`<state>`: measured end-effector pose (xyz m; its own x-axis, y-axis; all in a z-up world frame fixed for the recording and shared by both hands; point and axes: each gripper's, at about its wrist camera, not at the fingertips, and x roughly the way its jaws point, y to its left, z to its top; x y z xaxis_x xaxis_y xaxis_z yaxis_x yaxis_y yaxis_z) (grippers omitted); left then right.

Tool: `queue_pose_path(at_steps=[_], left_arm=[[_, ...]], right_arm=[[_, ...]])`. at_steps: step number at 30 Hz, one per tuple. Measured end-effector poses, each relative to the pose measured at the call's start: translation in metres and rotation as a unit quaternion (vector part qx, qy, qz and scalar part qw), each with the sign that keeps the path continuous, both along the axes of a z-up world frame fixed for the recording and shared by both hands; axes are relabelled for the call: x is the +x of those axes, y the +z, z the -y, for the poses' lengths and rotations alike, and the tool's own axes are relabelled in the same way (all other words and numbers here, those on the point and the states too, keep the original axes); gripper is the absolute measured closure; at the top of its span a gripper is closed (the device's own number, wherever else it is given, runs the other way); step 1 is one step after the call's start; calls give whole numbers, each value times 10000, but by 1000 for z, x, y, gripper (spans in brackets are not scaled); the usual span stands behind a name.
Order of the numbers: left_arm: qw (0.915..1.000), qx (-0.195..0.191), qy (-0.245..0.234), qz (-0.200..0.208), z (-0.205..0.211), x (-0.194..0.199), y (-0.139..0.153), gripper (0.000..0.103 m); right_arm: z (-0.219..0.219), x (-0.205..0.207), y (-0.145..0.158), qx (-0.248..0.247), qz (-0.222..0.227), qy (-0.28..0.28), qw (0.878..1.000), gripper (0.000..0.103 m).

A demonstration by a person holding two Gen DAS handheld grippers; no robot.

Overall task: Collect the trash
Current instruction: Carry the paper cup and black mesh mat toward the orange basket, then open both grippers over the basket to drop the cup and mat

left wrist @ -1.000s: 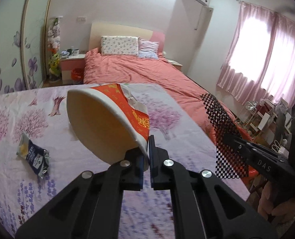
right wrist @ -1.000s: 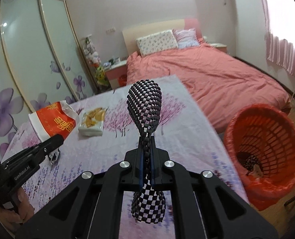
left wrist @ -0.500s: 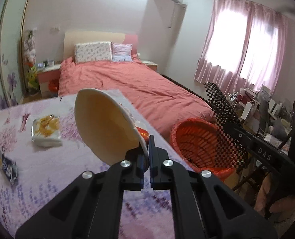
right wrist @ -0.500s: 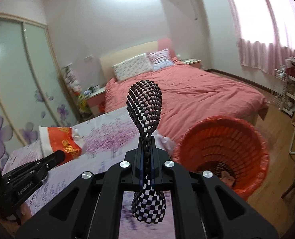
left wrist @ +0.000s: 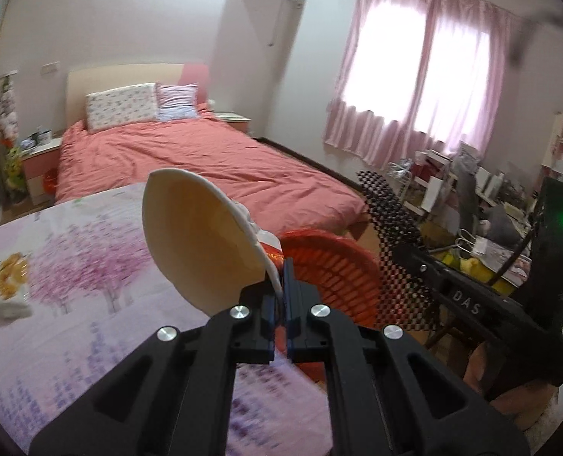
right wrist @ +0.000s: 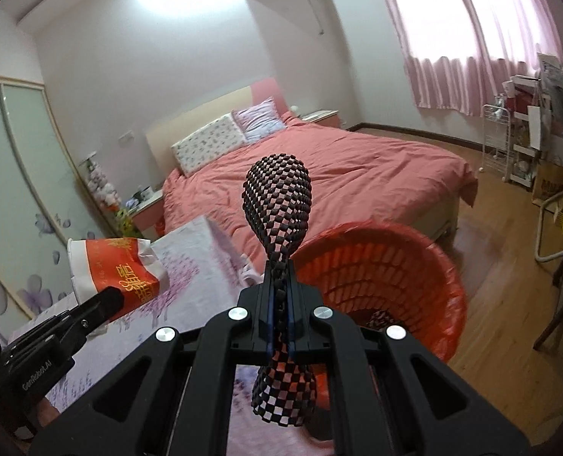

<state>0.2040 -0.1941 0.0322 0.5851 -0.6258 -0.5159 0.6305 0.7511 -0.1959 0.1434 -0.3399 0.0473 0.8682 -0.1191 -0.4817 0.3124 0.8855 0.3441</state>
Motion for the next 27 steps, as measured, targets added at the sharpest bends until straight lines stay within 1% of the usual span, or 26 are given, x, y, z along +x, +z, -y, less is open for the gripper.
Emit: queue_pose_path(at_steps=[3,6,9,14,19,20,22,23,24,25,26,27], left_arm=[[9997,2,-256,62,25,-2,-1,98],[9989,32,-453,106,44,-5,-5,98],[9983,46,-580,89,61,-7,-12,98],[9976,83,-693,4,80,-2,-24,98],[9971,226,-719,-97,101,6,-41,98],[9972,274,-691,-122,103,9,-44,97],[9974,370,-583,-191,104,17,-50,88],[9976,407,-513,-217,103,21,-54,78],[9978,415,-463,-221,101,23,-55,68],[9981,428,-390,-228,98,26,-58,65],[9982,442,-327,-249,95,29,-60,63],[9982,452,-288,-270,91,32,-61,60]], right_arm=[[18,-3,-1,47,24,-127,9999,98],[38,-5,-5,202,37,-255,9995,98],[53,-5,-11,259,19,-346,9991,98],[60,1,-18,371,-34,-386,9986,98],[71,12,-25,450,-103,-348,9983,98],[74,15,-27,481,-119,-316,9983,98],[81,21,-31,596,-170,-260,9977,97],[84,25,-34,664,-209,-240,9973,94],[86,29,-37,705,-257,-217,9969,85],[87,28,-38,714,-282,-213,9968,77],[88,29,-39,703,-299,-224,9968,62],[87,29,-39,673,-310,-230,9970,55]])
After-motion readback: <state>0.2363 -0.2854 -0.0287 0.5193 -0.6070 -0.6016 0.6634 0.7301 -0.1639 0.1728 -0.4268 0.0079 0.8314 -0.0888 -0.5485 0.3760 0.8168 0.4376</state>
